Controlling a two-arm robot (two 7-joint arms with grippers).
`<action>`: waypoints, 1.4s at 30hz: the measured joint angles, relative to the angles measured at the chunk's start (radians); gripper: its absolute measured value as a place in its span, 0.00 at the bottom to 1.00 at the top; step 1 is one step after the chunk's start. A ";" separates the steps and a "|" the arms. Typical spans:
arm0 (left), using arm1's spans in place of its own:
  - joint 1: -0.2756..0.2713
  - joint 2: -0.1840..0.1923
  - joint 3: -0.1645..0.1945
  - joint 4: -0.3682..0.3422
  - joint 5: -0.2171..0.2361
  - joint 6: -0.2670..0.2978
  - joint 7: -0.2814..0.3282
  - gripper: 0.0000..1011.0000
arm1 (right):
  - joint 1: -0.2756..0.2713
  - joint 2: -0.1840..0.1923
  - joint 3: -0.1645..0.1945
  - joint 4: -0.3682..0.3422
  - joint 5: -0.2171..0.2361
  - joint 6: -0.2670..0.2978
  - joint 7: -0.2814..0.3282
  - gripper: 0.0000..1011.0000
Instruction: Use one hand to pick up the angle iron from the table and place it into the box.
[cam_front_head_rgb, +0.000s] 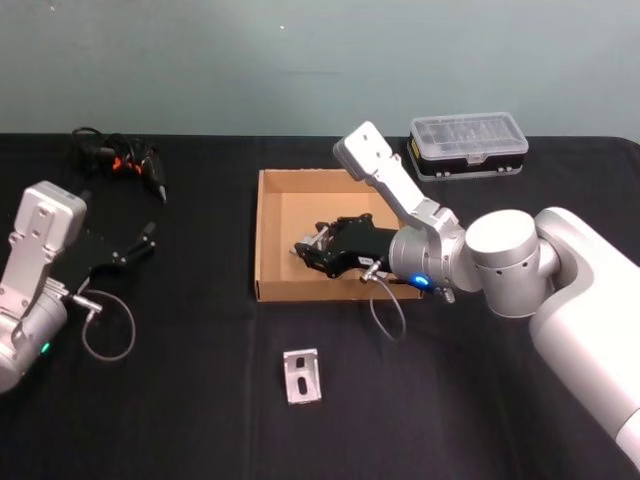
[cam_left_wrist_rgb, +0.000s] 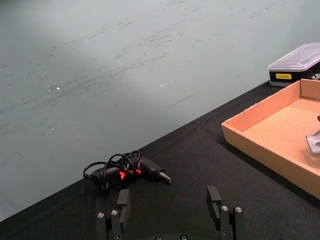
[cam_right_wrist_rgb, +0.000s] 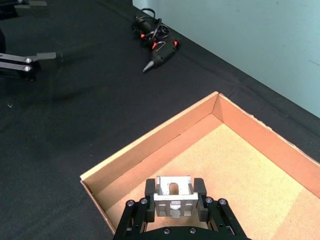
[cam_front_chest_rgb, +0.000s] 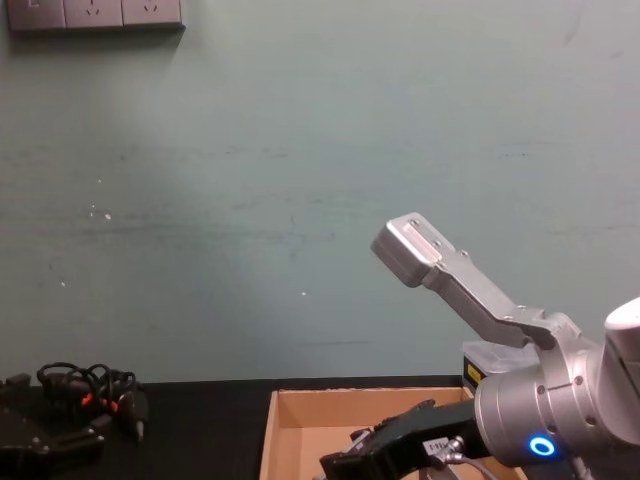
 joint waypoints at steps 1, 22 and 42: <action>0.000 0.000 0.000 0.000 0.000 0.000 0.000 0.99 | 0.000 -0.001 0.000 0.002 -0.003 -0.001 0.000 0.45; 0.000 0.000 0.000 0.000 0.000 0.000 0.000 0.99 | -0.014 -0.001 0.015 -0.008 -0.014 -0.012 0.006 0.81; 0.000 0.000 0.000 0.000 0.000 0.000 0.000 0.99 | -0.102 0.118 0.056 -0.278 0.018 0.009 0.020 0.99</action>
